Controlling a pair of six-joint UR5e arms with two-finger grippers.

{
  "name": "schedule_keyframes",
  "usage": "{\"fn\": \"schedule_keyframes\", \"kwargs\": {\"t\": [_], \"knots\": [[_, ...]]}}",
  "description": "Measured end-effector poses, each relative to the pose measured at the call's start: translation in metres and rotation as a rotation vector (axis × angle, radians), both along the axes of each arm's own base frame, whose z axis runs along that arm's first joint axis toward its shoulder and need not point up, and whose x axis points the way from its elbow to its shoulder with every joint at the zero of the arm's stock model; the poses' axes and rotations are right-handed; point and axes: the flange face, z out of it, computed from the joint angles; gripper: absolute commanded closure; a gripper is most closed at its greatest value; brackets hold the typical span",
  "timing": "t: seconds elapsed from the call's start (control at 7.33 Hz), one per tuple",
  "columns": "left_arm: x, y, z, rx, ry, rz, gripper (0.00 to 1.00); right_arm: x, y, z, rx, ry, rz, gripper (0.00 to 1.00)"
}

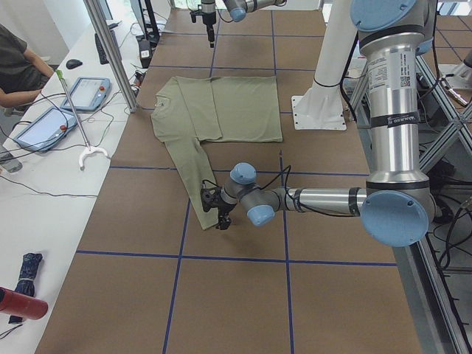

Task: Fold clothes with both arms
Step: 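Grasp the cuff of the other sleeve with the left gripper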

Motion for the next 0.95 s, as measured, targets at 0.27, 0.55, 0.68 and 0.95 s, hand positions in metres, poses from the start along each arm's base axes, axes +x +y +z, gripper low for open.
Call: {"fn": "schedule_keyframes", "kwargs": {"t": [0.27, 0.55, 0.68, 0.95], "knots": [[0.0019, 0.0010, 0.0030, 0.003, -0.011, -0.001, 0.07, 0.0013, 0.0002, -0.0004, -0.003, -0.006, -0.002, 0.00], [0.0037, 0.0016, 0.0037, 0.009, -0.020, -0.003, 0.18, 0.0036, -0.0002, -0.0013, -0.007, -0.012, -0.001, 0.00], [0.0041, 0.0018, 0.0038, 0.010, -0.021, -0.003, 0.24, 0.0041, -0.0003, -0.0016, -0.007, -0.014, -0.001, 0.00], [0.0049, 0.0021, 0.0037, 0.010, -0.021, -0.003, 0.33, 0.0049, -0.0005, -0.0019, -0.007, -0.015, 0.000, 0.00]]}}
